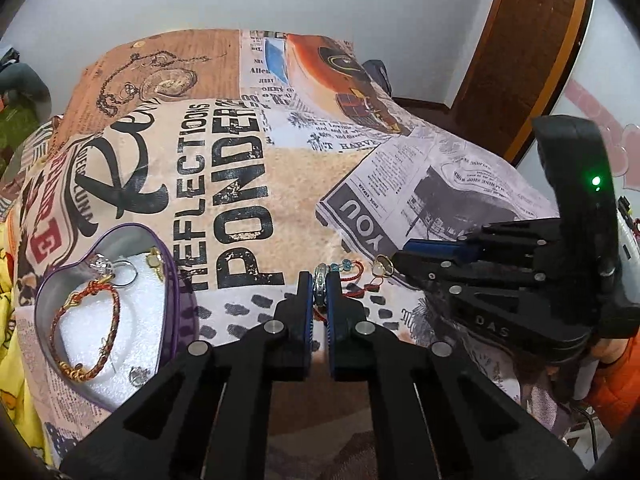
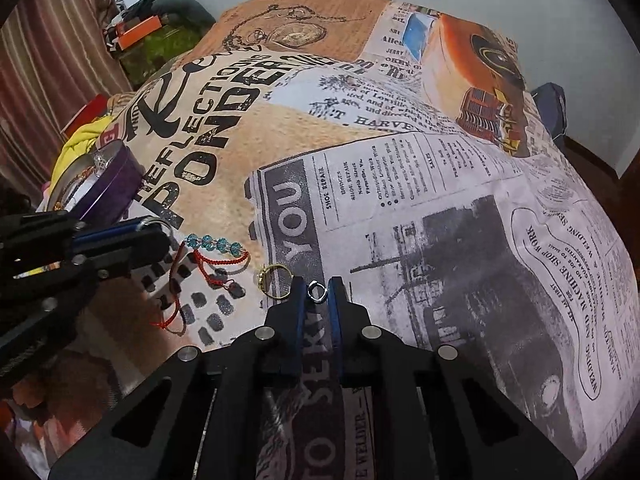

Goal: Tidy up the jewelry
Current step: 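Grasp a blue-bead bracelet with the left tool while the right tool grasps a small silver ring, then carry the bracelet with the left tool while the right tool carries the ring over the heart tin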

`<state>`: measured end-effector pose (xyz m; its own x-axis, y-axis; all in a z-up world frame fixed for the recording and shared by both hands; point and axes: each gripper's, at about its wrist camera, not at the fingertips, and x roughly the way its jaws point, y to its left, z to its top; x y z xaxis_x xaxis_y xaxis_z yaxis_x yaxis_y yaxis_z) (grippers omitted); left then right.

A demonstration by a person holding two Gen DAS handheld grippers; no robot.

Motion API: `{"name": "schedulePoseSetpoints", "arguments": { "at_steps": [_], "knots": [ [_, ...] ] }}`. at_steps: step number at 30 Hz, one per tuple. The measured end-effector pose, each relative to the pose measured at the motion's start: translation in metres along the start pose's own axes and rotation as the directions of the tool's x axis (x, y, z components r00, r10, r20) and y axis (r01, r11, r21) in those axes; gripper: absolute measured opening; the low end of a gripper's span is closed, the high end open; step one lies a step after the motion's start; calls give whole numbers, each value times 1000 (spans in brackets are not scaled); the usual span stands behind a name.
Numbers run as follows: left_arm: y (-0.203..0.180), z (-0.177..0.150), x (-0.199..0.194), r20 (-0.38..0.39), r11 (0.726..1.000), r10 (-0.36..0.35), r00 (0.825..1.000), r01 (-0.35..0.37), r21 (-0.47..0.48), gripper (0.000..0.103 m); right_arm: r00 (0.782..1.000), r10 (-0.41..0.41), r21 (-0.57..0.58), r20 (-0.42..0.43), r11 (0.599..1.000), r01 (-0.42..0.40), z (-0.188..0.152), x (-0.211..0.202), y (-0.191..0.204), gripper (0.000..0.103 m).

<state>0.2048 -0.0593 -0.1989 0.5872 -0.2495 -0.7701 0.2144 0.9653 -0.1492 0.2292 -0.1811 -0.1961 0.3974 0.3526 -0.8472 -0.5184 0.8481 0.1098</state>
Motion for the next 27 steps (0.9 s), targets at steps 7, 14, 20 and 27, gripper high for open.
{"name": "schedulePoseSetpoints", "arguments": {
  "at_steps": [7, 14, 20, 27],
  "knots": [
    [2, 1, -23, 44, 1000, 14, 999, -14, 1, 5, 1000, 9, 25, 25, 1000, -9, 2, -10, 0, 10],
    [14, 7, -56, 111, 999, 41, 993, -39, -17, 5, 995, 9, 40, 102, 999, -13, 9, -43, 9, 10],
    [29, 8, -83, 161, 997, 65, 985, -59, -45, 5, 979, -3, 20, 204, 1000, -1, 25, -80, 26, 10],
    [48, 3, -115, 211, 994, 101, 972, -88, -71, 5, 961, -3, 18, 276, 1000, -2, 33, -107, 35, 10]
  ]
}}
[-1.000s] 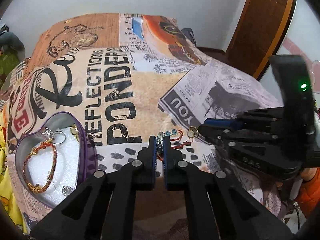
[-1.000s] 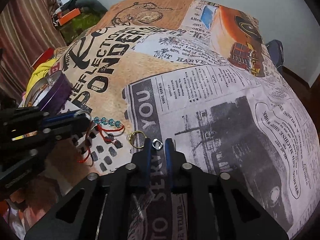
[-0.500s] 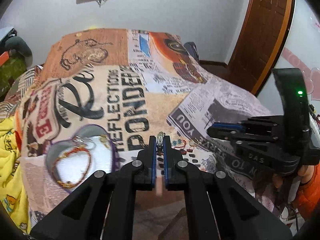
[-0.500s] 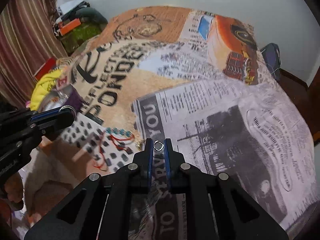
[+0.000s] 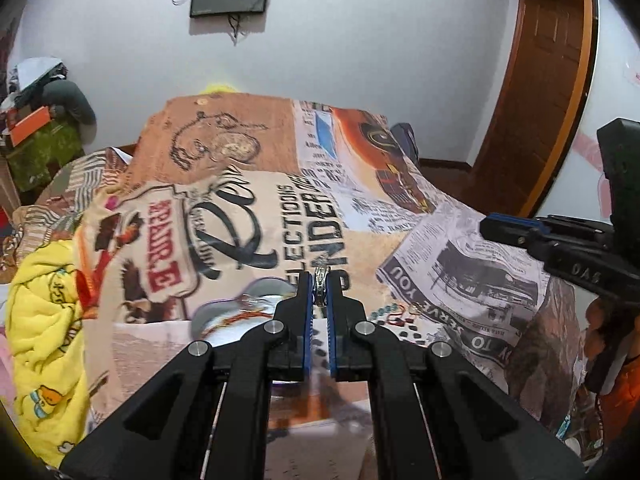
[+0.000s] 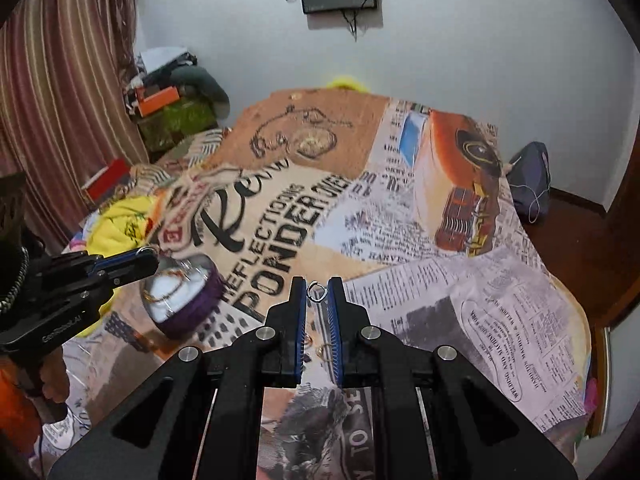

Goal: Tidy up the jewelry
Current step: 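Carry the bracelet with the left tool while the right tool carries the ring over the heart tin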

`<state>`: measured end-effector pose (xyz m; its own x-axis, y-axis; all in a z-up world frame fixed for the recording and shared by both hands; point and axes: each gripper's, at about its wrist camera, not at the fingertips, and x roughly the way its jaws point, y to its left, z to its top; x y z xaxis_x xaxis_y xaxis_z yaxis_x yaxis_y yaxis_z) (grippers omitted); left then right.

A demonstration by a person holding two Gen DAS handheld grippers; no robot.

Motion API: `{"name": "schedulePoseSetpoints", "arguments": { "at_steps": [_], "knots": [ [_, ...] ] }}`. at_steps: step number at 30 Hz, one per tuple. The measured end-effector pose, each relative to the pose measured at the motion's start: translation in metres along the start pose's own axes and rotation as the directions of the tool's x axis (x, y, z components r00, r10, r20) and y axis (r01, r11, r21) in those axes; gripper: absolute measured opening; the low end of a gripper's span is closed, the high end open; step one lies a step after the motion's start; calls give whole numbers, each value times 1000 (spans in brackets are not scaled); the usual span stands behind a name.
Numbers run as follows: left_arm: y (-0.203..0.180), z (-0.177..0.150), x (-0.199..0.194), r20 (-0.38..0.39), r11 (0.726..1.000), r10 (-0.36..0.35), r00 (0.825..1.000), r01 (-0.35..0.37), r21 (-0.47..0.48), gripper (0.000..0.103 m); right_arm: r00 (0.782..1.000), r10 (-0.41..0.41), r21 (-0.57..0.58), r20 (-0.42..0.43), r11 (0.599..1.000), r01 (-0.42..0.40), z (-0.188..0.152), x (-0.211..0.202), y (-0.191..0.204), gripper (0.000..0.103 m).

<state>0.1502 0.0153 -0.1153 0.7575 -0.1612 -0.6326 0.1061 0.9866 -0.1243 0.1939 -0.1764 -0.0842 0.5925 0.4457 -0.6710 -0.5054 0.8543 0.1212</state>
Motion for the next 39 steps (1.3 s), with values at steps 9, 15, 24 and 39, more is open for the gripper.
{"name": "schedulePoseSetpoints", "arguments": {
  "at_steps": [9, 15, 24, 39],
  "knots": [
    [36, -7, -9, -7, 999, 32, 999, -32, -28, 5, 998, 47, -29, 35, 999, -46, 9, -5, 34, 10],
    [52, -18, -2, -41, 999, 41, 998, -42, -28, 5, 994, 108, -42, 26, 993, -107, 11, 13, 62, 10],
    [60, -29, 18, -92, 999, 3, 996, -7, -37, 5, 981, 187, -59, -45, 980, -190, 6, 53, 94, 10],
    [62, -32, 38, -128, 1000, -8, 992, 5, -25, 5, 970, 199, -82, -142, 974, -212, -3, 87, 106, 10]
  ]
}}
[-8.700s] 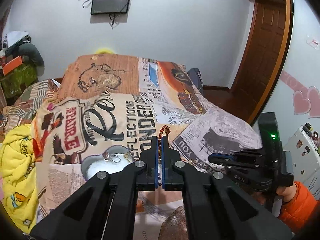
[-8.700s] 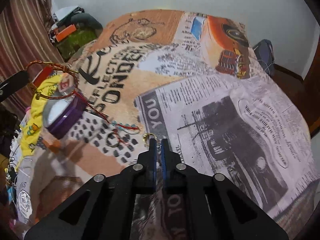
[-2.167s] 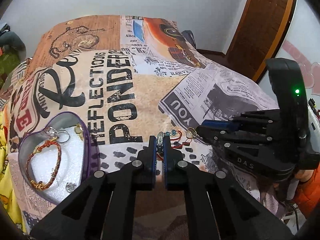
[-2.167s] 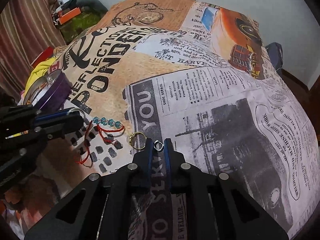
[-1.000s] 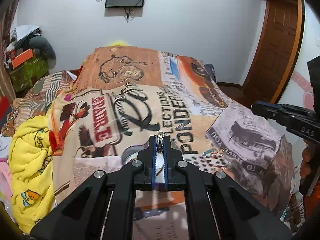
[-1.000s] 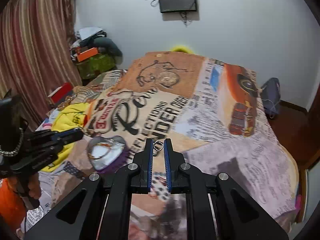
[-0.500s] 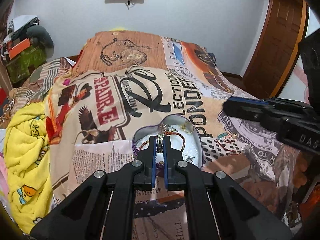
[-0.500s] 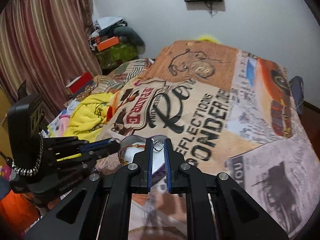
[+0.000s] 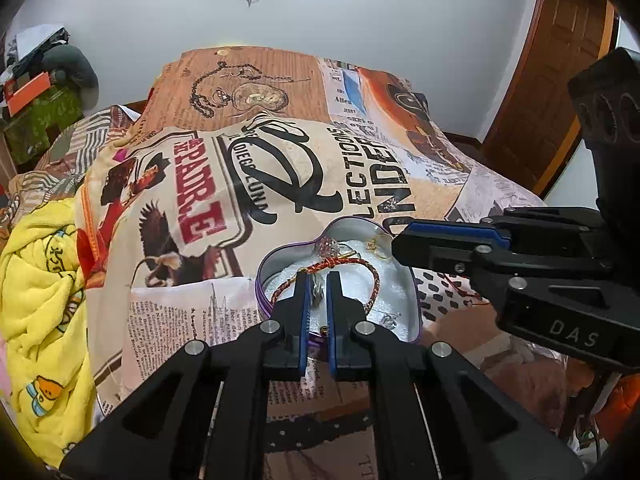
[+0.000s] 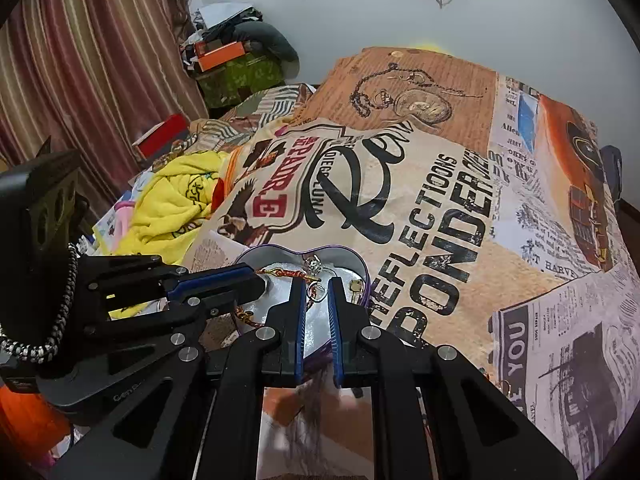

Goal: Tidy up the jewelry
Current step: 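Carry the bracelet with the left tool while the right tool carries the ring over the heart tin, then open both tools over the tin and lift them away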

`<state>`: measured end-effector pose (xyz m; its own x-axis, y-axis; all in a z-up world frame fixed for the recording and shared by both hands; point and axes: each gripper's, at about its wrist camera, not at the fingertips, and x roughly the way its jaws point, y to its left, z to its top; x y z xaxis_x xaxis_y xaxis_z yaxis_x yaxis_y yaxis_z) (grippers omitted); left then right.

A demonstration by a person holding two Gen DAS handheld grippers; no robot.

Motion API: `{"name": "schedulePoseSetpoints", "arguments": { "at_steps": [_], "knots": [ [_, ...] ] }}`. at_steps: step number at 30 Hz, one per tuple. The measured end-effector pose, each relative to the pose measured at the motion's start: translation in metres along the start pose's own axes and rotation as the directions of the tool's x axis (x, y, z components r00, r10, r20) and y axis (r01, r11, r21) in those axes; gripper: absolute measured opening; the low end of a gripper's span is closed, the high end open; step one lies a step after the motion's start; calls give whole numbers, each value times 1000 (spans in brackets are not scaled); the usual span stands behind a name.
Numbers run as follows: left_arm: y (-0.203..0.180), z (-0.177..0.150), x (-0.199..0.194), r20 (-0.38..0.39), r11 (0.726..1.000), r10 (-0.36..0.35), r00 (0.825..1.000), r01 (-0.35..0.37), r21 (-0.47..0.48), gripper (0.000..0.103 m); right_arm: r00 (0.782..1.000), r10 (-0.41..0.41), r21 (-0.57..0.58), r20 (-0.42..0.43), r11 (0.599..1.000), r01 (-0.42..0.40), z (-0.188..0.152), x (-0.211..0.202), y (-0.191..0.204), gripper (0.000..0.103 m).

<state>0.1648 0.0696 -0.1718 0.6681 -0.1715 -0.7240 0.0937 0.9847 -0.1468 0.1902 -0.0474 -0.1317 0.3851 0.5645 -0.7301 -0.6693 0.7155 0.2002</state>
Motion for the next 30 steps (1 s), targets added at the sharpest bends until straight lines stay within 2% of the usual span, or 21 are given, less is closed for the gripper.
{"name": "schedulePoseSetpoints", "arguments": {
  "at_steps": [8, 14, 16, 18, 21, 30],
  "knots": [
    [6, 0, -12, 16, 999, 30, 999, -29, -19, 5, 1000, -1, -3, -7, 1000, 1, 1, 6, 0, 10],
    [14, -1, -26, 30, 997, 63, 998, -62, -44, 9, 1000, -14, -24, -19, 1000, 13, 0, 7, 6, 10],
    [15, -3, -29, 30, 996, 78, 997, -76, -47, 15, 1000, -19, -27, -21, 999, 18, 0, 6, 7, 13],
    [16, -5, -32, 33, 995, 90, 995, -89, -49, 27, 999, -36, -32, -21, 999, 35, -2, 4, 8, 23],
    [16, -9, -38, 33, 994, 103, 994, -101, -51, 29, 998, -63, -42, -4, 997, 63, -3, -1, 10, 33],
    [7, -14, -44, 13, 993, 113, 994, -112, -47, 36, 995, -102, -38, 14, 994, 103, -10, -17, 4, 37]
  ]
}}
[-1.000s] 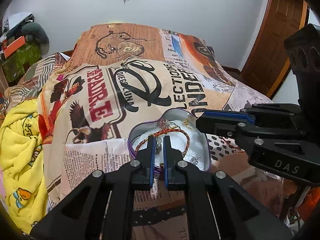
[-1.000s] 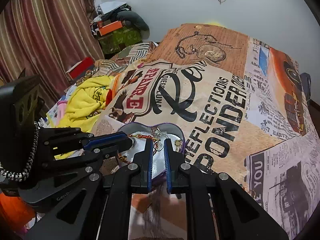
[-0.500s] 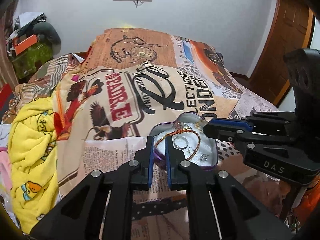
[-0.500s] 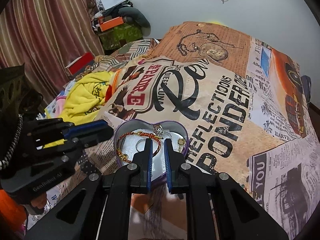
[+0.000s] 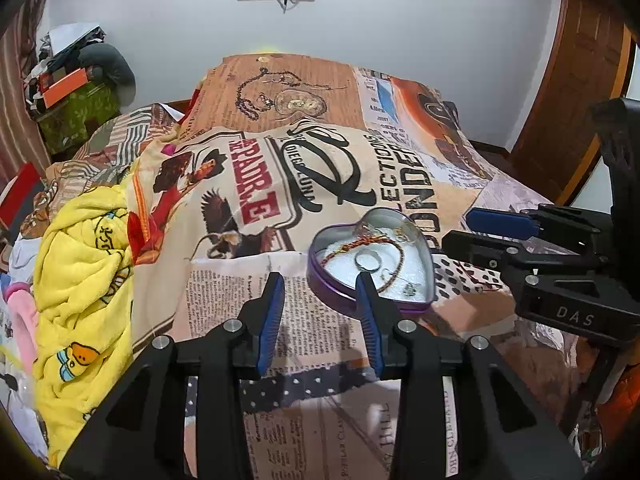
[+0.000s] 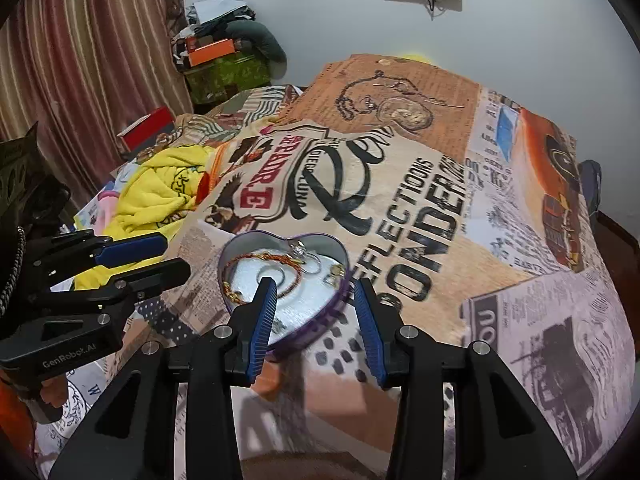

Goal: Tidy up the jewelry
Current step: 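Open both tools over the tin and lift them away, then move both tools back down to the remaining jewelry on the bed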

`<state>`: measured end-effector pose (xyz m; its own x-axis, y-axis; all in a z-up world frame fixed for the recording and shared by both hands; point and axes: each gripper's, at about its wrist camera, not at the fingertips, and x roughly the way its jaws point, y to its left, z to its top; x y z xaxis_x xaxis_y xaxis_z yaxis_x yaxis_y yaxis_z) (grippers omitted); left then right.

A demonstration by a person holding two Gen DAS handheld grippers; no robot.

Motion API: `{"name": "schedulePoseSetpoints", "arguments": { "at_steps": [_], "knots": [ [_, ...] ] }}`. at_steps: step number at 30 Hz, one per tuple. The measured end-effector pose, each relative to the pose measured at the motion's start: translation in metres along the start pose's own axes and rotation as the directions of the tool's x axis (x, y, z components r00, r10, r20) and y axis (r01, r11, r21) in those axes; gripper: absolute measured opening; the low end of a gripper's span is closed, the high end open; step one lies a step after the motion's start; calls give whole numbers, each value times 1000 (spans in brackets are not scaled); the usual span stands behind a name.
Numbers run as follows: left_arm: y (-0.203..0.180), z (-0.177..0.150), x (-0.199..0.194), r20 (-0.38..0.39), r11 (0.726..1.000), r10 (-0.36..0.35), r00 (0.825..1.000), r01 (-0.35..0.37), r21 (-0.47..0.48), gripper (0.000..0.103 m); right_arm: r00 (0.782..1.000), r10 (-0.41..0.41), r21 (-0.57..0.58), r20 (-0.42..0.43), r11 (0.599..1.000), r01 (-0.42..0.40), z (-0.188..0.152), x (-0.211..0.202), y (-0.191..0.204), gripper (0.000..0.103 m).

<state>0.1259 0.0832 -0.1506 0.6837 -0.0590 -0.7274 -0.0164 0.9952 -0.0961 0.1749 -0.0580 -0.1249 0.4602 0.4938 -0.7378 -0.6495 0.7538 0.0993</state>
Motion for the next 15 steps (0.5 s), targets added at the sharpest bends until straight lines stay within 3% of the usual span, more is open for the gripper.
{"name": "schedulePoseSetpoints", "arguments": {
  "at_steps": [15],
  "knots": [
    [-71, 15, 8, -14, 994, -69, 997, 70, 85, 36, 996, -82, 93, 22, 992, 80, -31, -40, -58, 37]
  ]
}}
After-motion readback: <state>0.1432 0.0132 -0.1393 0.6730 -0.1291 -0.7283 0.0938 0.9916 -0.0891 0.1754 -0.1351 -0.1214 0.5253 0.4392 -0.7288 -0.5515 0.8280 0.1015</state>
